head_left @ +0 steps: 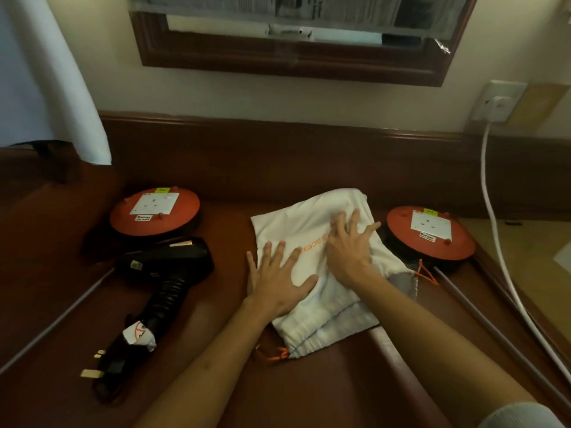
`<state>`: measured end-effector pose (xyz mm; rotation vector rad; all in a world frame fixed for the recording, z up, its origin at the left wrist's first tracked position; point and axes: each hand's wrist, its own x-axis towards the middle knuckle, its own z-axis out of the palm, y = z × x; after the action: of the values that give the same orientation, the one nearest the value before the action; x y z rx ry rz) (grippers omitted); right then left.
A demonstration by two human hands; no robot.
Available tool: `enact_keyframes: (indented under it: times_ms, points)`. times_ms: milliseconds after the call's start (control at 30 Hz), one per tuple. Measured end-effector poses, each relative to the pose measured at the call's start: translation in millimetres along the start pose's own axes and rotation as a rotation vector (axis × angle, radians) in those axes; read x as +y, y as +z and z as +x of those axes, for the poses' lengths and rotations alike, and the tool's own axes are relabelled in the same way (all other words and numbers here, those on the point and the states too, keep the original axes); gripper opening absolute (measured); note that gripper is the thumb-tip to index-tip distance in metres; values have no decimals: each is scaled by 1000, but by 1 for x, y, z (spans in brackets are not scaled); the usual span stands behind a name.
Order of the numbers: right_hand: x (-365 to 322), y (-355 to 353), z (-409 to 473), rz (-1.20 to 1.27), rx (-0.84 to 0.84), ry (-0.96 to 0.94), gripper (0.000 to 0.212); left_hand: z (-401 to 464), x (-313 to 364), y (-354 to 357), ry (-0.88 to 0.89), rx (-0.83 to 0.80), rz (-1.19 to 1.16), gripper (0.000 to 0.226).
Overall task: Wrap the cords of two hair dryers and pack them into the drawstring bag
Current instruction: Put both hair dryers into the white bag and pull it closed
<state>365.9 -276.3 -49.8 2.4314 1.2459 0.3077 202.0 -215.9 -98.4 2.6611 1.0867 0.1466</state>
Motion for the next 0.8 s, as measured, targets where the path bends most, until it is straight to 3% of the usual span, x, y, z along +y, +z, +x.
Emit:
enact_keyframes:
  times_ms: [100,167,267,433,500,600,700,800]
  points:
    - [11,-16,11,123,-42,-68,41,0,1,0,-7,1,1,91]
    - [27,-11,13,137,-51,-118,49,-1,1,0,-20,3,7,91]
    - [38,9,0,-30,44,-137,66,-1,3,-2,-20,-5,29,88]
    - [12,0,4,-51,141,-170,37,-7,4,-3,-1,-12,51,84]
    - [13,2,4,-43,126,-163,38,-9,4,-5,0,-13,55,84]
    - [27,8,-5,17,102,-162,52,-12,4,-6,4,-14,59,86]
    - [30,-10,-15,89,58,-172,46,-21,0,-3,33,3,65,91]
    - [10,-34,-15,295,231,-165,39,-36,-3,0,69,0,74,92]
